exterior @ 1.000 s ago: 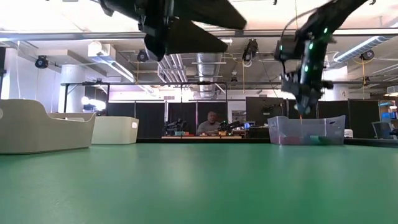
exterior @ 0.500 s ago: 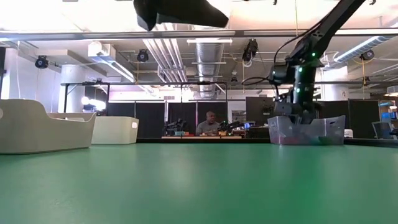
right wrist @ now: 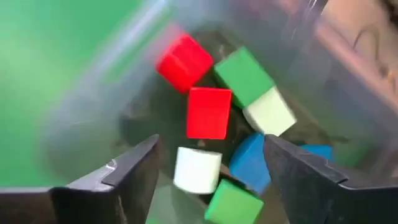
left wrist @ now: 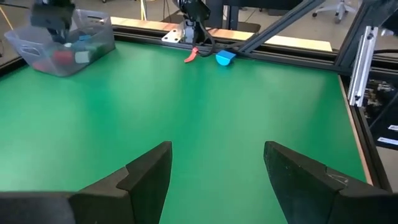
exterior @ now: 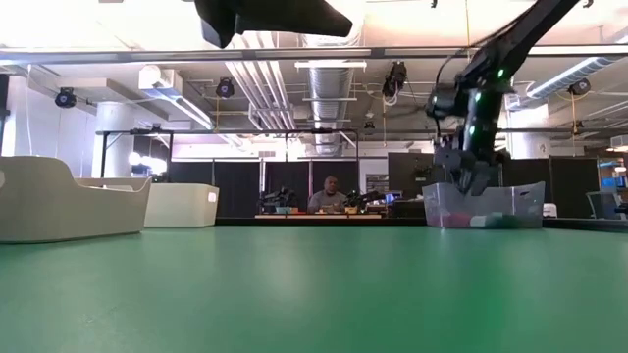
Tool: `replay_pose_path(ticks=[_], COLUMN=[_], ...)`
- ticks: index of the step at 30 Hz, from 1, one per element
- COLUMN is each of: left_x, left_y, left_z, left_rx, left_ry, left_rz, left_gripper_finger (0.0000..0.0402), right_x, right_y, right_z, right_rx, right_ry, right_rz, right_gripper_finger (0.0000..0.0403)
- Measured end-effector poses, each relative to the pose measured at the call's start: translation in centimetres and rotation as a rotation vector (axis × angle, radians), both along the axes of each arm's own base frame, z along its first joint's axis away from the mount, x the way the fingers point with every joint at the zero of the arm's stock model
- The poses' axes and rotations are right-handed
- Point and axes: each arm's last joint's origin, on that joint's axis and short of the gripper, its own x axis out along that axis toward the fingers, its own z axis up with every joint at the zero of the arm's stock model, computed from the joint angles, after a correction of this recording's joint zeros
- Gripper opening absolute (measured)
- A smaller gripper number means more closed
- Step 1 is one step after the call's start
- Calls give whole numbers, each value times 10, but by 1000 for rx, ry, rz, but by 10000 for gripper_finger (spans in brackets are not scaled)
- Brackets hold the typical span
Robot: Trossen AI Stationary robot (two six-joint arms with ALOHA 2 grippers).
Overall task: Sort blocks by size
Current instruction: Put the blue half circle block into the black bin
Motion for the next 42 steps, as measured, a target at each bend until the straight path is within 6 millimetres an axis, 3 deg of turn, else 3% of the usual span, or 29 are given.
replay_pose_path(ticks=[7,11,14,18,27,36,42], left_x=[0,3,7,11,17,17,16], left_y=[0,5,11,20,39,41,42], left_z=[1,1,1,1,-1,-1,-3], left_rx=[-9,-9,-9,-4,76,94,143], left_ry=[4,4,4,8,15,20,34], left_rz=[-16,-3,15,40,174,186,190], left_gripper_finger=[239,239,239,239,239,239,239], right_x=[4,11,16,18,12,-1,-27], right_y=[47,93,133,183,270,325,341], right_z=[62,92,100,88,35,8,-3], right_rx=[-184,-268,-291,-208,47,196,287], right_ry=[-165,-353,-516,-626,-516,-366,-32], right_rz=[127,244,369,538,748,810,733], right_gripper_finger=[280,272,264,260,286,287,305])
